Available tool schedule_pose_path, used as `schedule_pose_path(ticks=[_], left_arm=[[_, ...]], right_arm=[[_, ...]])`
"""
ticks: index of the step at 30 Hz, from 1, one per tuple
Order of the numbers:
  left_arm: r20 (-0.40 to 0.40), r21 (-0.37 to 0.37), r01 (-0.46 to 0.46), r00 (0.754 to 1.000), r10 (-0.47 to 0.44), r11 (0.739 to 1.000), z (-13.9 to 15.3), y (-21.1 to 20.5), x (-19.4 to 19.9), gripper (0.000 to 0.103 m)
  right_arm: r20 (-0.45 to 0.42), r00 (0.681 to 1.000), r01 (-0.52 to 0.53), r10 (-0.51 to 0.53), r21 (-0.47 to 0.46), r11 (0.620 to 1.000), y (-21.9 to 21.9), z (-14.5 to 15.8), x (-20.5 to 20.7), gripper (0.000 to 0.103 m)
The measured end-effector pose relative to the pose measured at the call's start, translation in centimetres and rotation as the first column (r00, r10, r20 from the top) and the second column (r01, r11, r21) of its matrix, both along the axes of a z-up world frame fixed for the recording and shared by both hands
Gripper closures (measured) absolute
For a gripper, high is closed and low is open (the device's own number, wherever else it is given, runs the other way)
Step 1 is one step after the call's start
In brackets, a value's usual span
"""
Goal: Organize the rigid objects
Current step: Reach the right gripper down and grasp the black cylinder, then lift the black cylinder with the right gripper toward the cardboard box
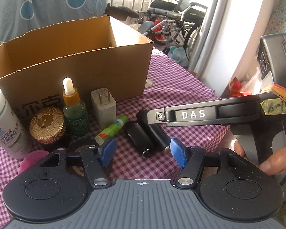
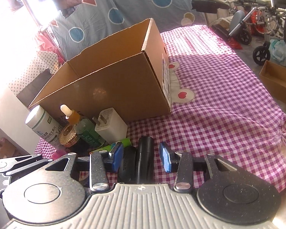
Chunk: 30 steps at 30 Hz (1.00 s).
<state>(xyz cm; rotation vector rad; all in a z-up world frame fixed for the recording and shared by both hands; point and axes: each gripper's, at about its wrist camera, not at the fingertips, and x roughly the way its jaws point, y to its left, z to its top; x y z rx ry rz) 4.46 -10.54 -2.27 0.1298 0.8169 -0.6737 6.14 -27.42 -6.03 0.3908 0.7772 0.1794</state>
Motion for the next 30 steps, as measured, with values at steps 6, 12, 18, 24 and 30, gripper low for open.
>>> schedule_pose_path(ticks=[6, 12, 18, 24, 30], left_arm=[[-0.002, -0.011, 0.049, 0.999, -0.049, 0.999, 0.1, -1.1, 0.2, 0.047], [-0.049, -0.012, 0.125, 0.991, -0.126, 0.992, -0.4, -3.3, 0.7, 0.051], [-0.066, 0.036, 0.150, 0.987, -0.148, 0.988, -1.3, -5.8, 1.4, 0.055], [-0.107, 0.126, 0.140, 0.986, -0.127, 0.982, -2.4, -7.5, 2.4, 0.062], [-0.092, 0.157, 0.126, 0.989, -0.112, 0.980, -2.6, -8.4, 2.6, 0.062]], right_arm=[[-0.045, 0.999, -0.014, 0.015, 0.038, 0.999, -0.9, -1.3, 0.1, 0.081], [-0.073, 0.997, 0.046, -0.036, 0.145, 0.988, -3.8, -1.8, -0.8, 0.081], [-0.100, 0.994, 0.063, -0.041, 0.236, 0.970, -5.7, -2.3, -0.8, 0.081], [-0.118, 0.992, 0.068, -0.034, 0.300, 0.952, -7.2, -2.8, -0.9, 0.080], [-0.128, 0.992, 0.062, -0.022, 0.319, 0.946, -7.6, -2.8, -0.9, 0.080]])
